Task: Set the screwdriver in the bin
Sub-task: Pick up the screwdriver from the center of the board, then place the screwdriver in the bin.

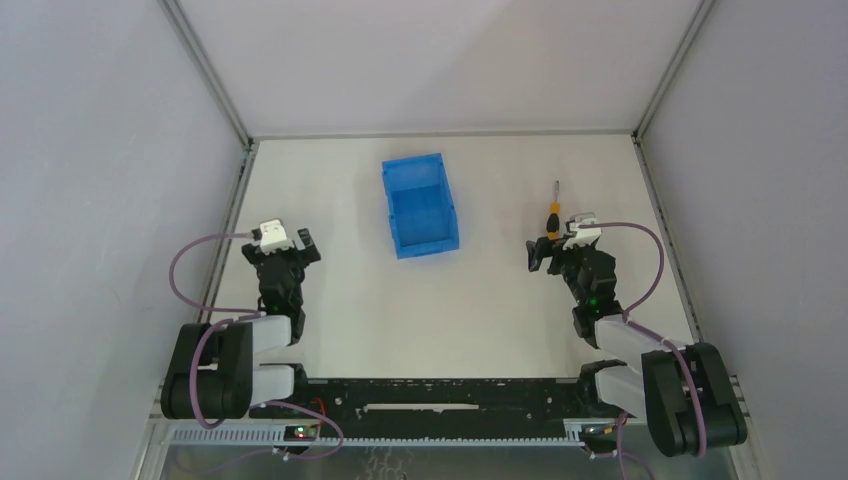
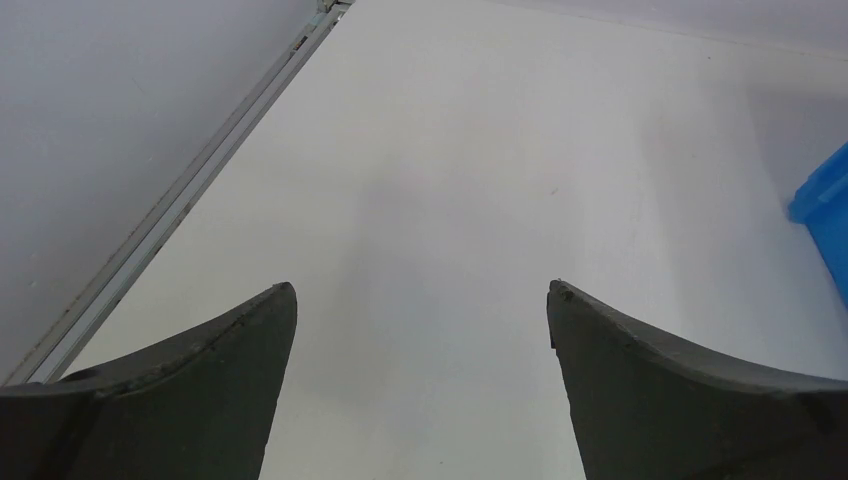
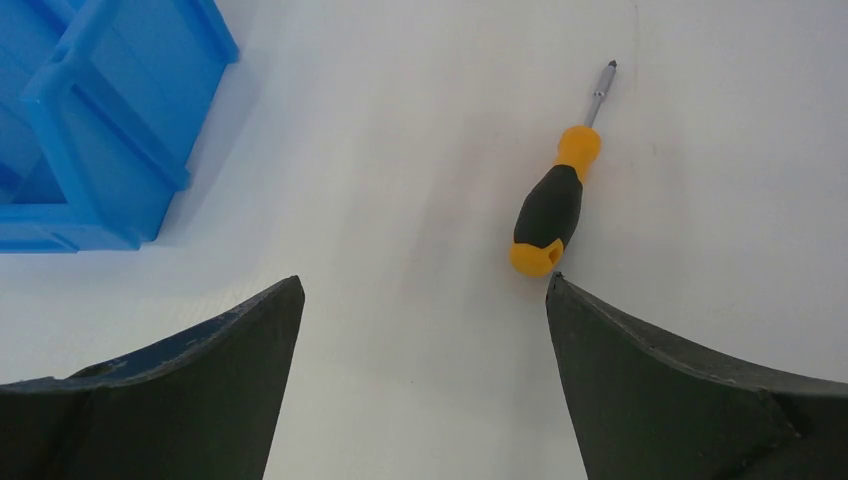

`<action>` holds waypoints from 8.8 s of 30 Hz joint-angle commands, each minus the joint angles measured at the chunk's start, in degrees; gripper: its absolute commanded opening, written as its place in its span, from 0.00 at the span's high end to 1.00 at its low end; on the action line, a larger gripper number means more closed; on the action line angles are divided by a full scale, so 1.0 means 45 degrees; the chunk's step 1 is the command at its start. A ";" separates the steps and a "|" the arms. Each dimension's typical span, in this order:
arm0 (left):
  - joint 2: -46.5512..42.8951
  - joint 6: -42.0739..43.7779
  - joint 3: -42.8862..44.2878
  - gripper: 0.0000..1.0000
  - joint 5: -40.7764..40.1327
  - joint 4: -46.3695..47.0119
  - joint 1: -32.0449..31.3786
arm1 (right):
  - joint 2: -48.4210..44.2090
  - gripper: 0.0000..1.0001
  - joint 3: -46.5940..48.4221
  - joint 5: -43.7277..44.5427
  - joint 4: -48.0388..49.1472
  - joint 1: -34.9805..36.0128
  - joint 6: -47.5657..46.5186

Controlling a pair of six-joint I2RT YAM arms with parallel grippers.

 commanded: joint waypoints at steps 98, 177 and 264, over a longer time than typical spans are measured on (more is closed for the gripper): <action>-0.0093 0.0307 0.0443 0.00 -0.0172 0.0399 -0.0066 | 1.0547 0.04 1.8028 0.1948 -1.6630 -0.1272 0.0901; -0.0093 0.0307 0.0445 0.00 -0.0178 0.0399 -0.0066 | 0.8271 0.89 2.6000 0.2659 -2.2230 0.1693 0.1696; -0.0093 0.0307 0.0453 0.00 -0.0181 0.0399 -0.0066 | 1.3799 0.54 2.0742 0.3328 -1.5035 0.7181 0.2122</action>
